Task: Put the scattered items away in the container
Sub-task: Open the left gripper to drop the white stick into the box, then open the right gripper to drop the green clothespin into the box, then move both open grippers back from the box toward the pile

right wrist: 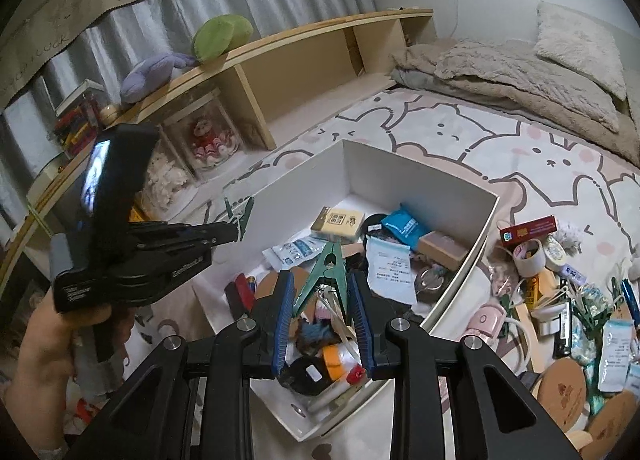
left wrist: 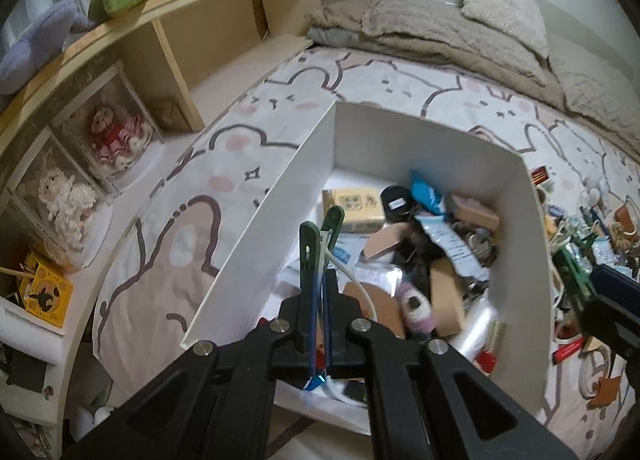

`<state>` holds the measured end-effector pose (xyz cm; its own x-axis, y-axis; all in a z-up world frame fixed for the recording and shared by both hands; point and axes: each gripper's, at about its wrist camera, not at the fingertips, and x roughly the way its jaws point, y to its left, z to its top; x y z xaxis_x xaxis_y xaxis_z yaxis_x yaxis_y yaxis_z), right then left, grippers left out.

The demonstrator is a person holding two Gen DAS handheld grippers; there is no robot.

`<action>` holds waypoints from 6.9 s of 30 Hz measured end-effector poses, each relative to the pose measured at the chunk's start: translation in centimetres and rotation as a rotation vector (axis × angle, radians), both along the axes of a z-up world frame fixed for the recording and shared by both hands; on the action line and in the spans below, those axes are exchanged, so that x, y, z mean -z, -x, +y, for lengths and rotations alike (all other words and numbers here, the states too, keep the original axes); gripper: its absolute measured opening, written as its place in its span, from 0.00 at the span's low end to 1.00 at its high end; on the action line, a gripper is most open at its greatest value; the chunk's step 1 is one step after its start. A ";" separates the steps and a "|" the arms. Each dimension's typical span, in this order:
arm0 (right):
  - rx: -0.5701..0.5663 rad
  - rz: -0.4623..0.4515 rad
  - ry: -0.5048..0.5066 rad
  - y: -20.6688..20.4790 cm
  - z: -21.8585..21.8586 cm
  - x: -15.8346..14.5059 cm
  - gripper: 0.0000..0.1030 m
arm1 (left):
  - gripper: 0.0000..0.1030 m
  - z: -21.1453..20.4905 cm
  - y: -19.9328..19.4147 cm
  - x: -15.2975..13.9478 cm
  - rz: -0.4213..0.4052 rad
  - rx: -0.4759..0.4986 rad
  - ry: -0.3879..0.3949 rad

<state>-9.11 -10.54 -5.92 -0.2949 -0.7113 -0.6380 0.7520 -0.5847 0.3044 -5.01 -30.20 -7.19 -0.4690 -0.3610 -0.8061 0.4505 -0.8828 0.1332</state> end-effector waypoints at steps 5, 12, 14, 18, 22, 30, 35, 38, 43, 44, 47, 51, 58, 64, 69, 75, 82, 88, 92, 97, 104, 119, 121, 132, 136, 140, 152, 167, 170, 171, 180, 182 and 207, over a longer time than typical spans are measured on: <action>-0.023 -0.061 0.017 0.1 -0.7 1.1 0.28 | 0.03 -0.6 0.4 1.5 -0.042 -0.018 0.014; -0.051 -0.093 0.014 -0.3 -1.7 2.0 0.28 | 0.03 -1.7 0.4 2.8 -0.068 -0.047 0.012; -0.057 -0.098 0.011 -0.3 -1.9 2.2 0.28 | 0.03 -2.1 0.4 3.2 -0.073 -0.055 -0.002; -0.059 -0.096 -0.005 -0.3 -2.3 2.8 0.28 | 0.03 -2.7 0.2 3.7 -0.085 -0.073 0.000; -0.061 -0.095 -0.019 -0.3 -2.5 3.2 0.28 | 0.37 -3.6 -0.2 4.3 -0.089 -0.114 -0.018; -0.065 -0.116 -0.022 -0.1 -2.6 3.6 0.28 | 0.46 -3.3 -0.3 4.3 -0.095 -0.105 0.008; -0.092 -0.130 -0.029 -0.3 -3.0 4.1 0.28 | 0.46 -3.1 -0.2 4.1 -0.092 -0.093 0.008; -0.098 -0.129 -0.039 -0.4 -3.2 4.4 0.28 | 0.46 -2.9 -0.2 4.2 -0.092 -0.088 0.007; -0.101 -0.140 -0.042 -0.3 -3.2 4.7 0.28 | 0.46 -2.8 -0.2 4.2 -0.092 -0.083 0.006; -0.103 -0.141 -0.041 -0.3 -3.2 4.7 0.28 | 0.46 -2.8 -0.3 4.1 -0.091 -0.082 0.006; -0.105 -0.126 -0.045 -0.2 -3.2 4.8 0.28 | 0.46 -2.8 -0.3 4.0 -0.085 -0.081 -0.001; -0.092 -0.126 -0.038 0.2 -2.8 5.1 0.28 | 0.47 -2.5 -0.3 4.0 -0.084 -0.077 -0.002; -0.073 -0.147 -0.021 0.7 -2.3 4.9 0.29 | 0.47 -1.8 -0.2 3.7 -0.078 -0.061 -0.001; -0.058 -0.141 -0.015 0.8 -2.0 4.8 0.47 | 0.47 -1.4 -0.1 3.4 -0.074 -0.053 -0.002; -0.047 -0.129 -0.015 0.9 -1.7 4.4 0.66 | 0.47 -1.3 -0.2 3.2 -0.067 -0.055 -0.011; 0.001 -0.081 0.011 1.2 -0.9 3.5 1.00 | 0.62 -1.1 -0.3 3.0 -0.057 -0.053 -0.012; 0.042 -0.055 0.015 1.5 -0.4 3.1 1.00 | 0.91 -1.3 -0.9 2.0 0.005 -0.070 -0.040; 0.064 -0.066 0.021 1.7 0.3 3.1 1.00 | 1.00 -1.1 -1.2 1.1 0.049 -0.063 -0.066; 0.076 -0.060 0.014 1.8 0.6 2.9 1.00 | 1.00 -1.1 -1.5 0.6 0.067 -0.065 -0.087; 0.099 -0.059 0.016 1.9 1.3 2.6 1.00 | 1.00 -1.0 -1.7 0.1 0.079 -0.067 -0.103; 0.131 -0.067 0.033 2.5 2.5 2.0 1.00 | 1.00 -0.3 -2.0 -0.6 0.079 -0.058 -0.091; 0.190 -0.044 0.070 3.4 5.6 -0.4 1.00 | 1.00 1.5 -1.7 -3.0 0.135 -0.029 -0.107; 0.204 -0.037 0.075 3.7 6.3 -0.8 1.00 | 1.00 2.1 -1.6 -3.5 0.147 -0.016 -0.110; 0.292 0.023 0.063 4.3 10.9 -2.6 1.00 | 1.00 6.3 0.1 -5.8 0.189 0.076 -0.111; 0.325 0.051 0.047 4.6 12.6 -3.2 1.00 | 1.00 7.7 0.7 -6.7 0.209 0.104 -0.111; 0.363 0.055 0.049 5.0 14.7 -3.7 1.00 | 1.00 9.3 1.4 -7.6 0.227 0.132 -0.119; 0.459 0.084 0.056 5.5 20.5 -5.3 1.00 | 1.00 13.6 3.5 -9.1 0.260 0.208 -0.137; 0.548 0.108 0.053 5.7 26.2 -6.1 1.00 | 1.00 17.7 5.4 -9.9 0.279 0.274 -0.164; 0.564 0.113 0.047 5.9 27.1 -6.3 1.00 | 1.00 18.6 5.9 -10.0 0.280 0.289 -0.166; 0.569 0.114 0.045 6.0 27.4 -6.3 1.00 | 1.00 18.9 6.0 -10.0 0.280 0.295 -0.167; 0.596 0.127 0.024 6.5 29.4 -6.6 1.00 | 1.00 20.9 7.7 -9.7 0.265 0.336 -0.160; 0.598 0.132 0.005 6.7 29.7 -6.5 1.00 | 1.00 21.4 8.0 -9.7 0.264 0.345 -0.160; 0.558 0.035 -0.184 8.0 33.9 1.0 1.00 | 1.00 33.2 11.9 -3.9 0.069 0.665 -0.094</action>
<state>-17.14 23.35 -6.93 -0.6158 -0.3213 -0.7194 0.3231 -0.9357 0.1413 -16.88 3.04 -3.25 -0.6184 0.0927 -0.7803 -0.1880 -0.9816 0.0323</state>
